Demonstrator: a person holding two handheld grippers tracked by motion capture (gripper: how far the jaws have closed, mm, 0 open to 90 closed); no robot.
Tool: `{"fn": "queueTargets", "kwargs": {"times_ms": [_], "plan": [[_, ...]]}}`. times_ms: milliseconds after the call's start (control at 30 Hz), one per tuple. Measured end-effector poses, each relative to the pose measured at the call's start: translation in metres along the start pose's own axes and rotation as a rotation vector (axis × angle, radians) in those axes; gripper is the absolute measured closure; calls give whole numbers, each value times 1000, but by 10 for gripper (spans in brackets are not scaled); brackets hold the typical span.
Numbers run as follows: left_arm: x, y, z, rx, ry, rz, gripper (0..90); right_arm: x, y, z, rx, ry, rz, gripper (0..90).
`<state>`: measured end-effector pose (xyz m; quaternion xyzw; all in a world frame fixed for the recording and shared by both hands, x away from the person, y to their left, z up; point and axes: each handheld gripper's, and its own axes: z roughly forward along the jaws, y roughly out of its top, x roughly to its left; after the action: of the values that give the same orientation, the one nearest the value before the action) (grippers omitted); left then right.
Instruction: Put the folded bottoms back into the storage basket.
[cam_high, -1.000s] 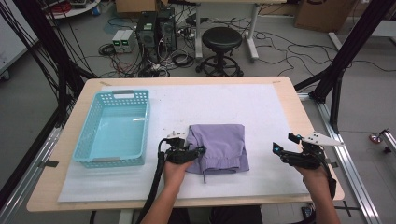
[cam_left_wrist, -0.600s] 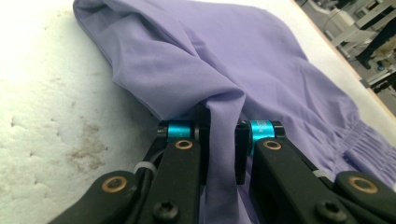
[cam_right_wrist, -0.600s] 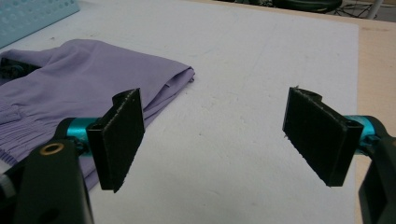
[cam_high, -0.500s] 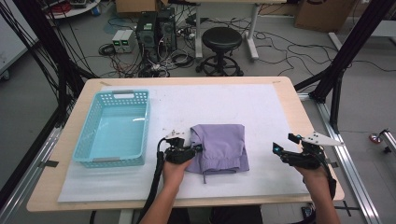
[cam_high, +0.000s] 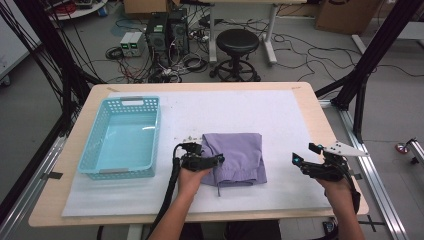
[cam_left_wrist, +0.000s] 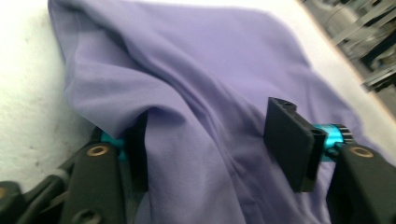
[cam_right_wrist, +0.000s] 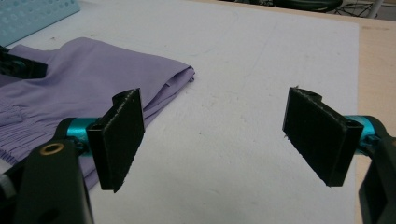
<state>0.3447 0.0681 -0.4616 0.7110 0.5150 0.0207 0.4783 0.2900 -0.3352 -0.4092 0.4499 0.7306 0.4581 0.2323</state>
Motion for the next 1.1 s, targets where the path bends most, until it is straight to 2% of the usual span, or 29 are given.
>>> {"fn": "queueTargets", "kwargs": {"times_ms": [67,167,267,367,433,533,667,733,800,867,933,967,1033,1100], "plan": [[-1,0,1,5,0,7,649,0,0,0,0,0,0,210],[-1,1,1,11,14,12,795,0,0,0,-1,2,2,210],[-1,1,-2,7,28,12,848,-2,-1,-1,-3,0,3,210],[1,1,-5,-1,25,13,852,-2,-1,-2,-3,-2,8,210],[2,1,-7,-21,12,4,819,-3,-1,-2,-5,-2,12,210],[2,1,-6,-39,-7,-13,549,-3,-1,-2,-5,-2,8,210],[0,2,0,-38,-30,-54,374,-1,-1,-1,-2,1,5,210],[-3,2,5,-30,-32,-48,339,-1,-1,-1,1,1,4,210],[-7,3,8,-8,-5,-17,342,-2,-1,-1,1,2,3,210],[-10,4,10,1,11,-10,449,-2,-1,-1,0,-1,6,210],[-10,4,11,7,48,17,557,-3,-1,-1,-2,-1,7,210],[-10,4,10,7,55,13,620,-3,-2,-2,-1,-1,9,210],[-10,4,10,14,55,30,743,-4,-2,-2,-2,-2,10,210],[-12,4,10,8,50,46,819,-4,-2,-2,-2,-2,12,210]]}}
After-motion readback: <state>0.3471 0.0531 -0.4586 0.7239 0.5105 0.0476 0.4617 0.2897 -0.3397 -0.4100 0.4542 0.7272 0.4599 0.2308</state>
